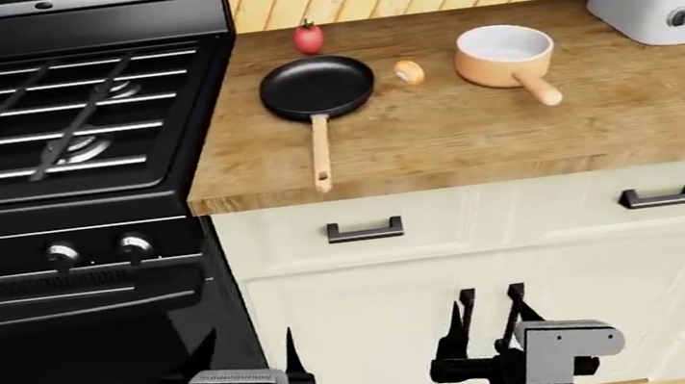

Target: Place both pans onto different burners. Then place the tomato and the sushi on different pans.

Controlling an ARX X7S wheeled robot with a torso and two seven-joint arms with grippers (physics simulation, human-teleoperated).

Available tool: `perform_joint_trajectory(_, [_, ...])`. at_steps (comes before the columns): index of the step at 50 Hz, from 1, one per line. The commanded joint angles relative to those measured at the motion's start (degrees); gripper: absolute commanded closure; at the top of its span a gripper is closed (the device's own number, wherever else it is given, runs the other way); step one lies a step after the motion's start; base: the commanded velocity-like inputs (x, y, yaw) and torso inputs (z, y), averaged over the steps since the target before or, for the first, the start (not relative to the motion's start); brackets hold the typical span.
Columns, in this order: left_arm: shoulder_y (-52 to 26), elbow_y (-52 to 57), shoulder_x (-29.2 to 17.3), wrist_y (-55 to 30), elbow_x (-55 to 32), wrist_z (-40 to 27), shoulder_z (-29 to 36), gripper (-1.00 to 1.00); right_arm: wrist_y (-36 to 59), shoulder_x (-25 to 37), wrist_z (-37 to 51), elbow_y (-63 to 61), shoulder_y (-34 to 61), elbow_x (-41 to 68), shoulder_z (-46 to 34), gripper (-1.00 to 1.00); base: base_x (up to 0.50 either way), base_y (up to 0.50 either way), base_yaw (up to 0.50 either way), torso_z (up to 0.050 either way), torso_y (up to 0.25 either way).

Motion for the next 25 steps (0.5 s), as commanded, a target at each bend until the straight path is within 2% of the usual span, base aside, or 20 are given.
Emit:
perform_joint_trajectory(1, [-0.11,-0.18,-0.37,0.14,-0.44,-0.48,0.52,-1.0,-0.02,0.41,0.56,-0.13,0.07,0.51,-0.53,-1.0,0.0,-0.5,0.0,0.0,0.0])
perform_joint_trajectory(14, [0.08,1.73,-0.89,-1.1,-2.57,-0.79,0.24,-1.0,-0.18,1.04,1.15,-0.32,0.19,1.18,-0.75,-1.0,0.0,-0.5,0.0,0.0,0.0])
perform_joint_trajectory(16, [0.07,3.86,-1.32,-3.51,-3.31,-1.06,-0.01,-1.0,0.68,1.46,1.72,-1.42,0.19,0.84,-0.86,-1.0,0.0,0.0,0.0,0.0,0.0])
perform_joint_trajectory(18, [-0.07,8.63,-2.32,-8.75,-5.04,-1.41,-0.63,-1.0,3.69,2.22,2.16,-4.1,0.3,1.85,-0.53,-1.0,0.0,0.0,0.0,0.0,0.0])
perform_joint_trajectory(25, [-2.94,32.17,-8.9,-36.43,-12.9,-4.32,-2.85,-1.0,20.67,7.99,4.57,-22.2,-0.05,5.75,-0.11,-1.0,0.0,0.0,0.0,0.0,0.0])
